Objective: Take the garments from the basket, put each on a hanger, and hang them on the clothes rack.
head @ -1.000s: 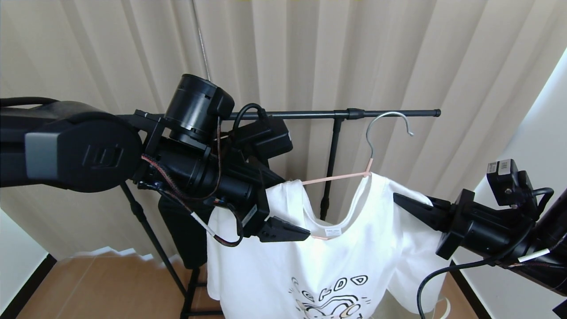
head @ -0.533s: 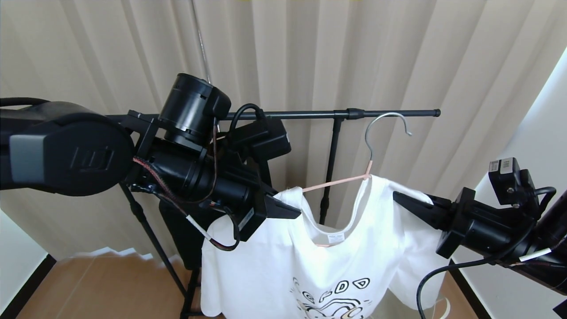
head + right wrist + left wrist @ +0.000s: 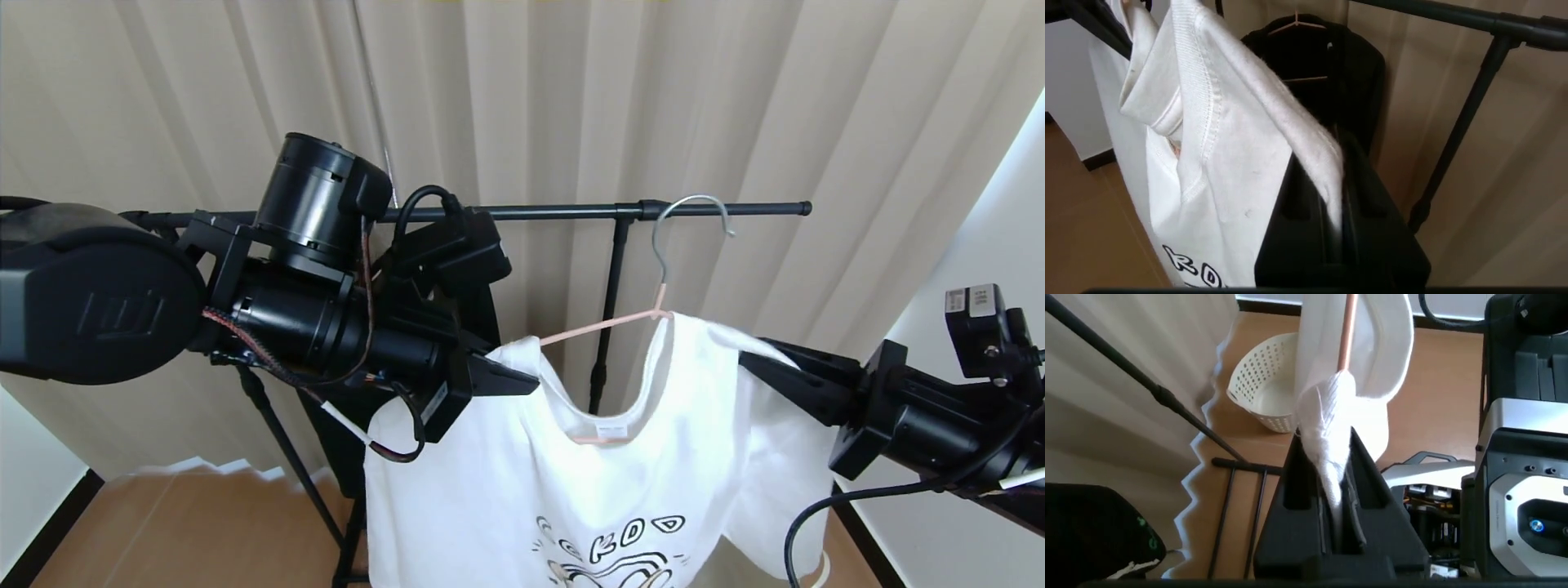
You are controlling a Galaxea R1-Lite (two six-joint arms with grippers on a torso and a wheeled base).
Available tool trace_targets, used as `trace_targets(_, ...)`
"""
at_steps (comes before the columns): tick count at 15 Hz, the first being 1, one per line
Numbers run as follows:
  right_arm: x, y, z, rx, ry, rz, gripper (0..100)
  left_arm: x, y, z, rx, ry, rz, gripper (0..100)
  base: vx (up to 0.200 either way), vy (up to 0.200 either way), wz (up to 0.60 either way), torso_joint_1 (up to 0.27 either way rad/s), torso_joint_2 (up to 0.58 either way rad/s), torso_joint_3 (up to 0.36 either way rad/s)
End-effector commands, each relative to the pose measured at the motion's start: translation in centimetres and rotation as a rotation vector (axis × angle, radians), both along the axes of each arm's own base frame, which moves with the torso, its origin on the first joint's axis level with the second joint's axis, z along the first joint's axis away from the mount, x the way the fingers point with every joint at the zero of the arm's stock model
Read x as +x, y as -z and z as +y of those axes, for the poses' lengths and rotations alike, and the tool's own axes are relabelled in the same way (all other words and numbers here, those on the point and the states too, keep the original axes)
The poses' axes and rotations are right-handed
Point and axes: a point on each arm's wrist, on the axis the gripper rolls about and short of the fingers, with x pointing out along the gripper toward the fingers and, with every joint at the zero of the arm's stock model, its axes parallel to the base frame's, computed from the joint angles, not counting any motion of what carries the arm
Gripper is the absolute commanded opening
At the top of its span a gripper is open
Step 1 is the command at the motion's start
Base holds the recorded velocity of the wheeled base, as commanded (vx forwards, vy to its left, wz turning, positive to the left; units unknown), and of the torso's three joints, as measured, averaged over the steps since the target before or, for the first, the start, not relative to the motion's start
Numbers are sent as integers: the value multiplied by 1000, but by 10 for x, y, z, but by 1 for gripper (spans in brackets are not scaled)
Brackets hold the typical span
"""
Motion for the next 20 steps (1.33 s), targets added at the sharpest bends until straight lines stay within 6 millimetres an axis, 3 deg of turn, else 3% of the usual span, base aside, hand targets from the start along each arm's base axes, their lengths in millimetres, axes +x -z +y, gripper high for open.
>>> trace_targets(1, -3, -2, 0, -1, -3, -9, 100, -3, -2, 7, -13, -11, -16, 0, 0, 0, 0, 0, 0, 0)
trace_targets(9, 1, -4, -7, -6, 31, -22, 100, -21, -3, 49, -83, -122, -100, 0, 0, 0, 0, 0, 0, 0)
trace_targets(20, 48, 45, -12, -200, 216, 73, 100, -63, -5, 74, -153, -175, -184, 0, 0, 0, 0, 0, 0, 0)
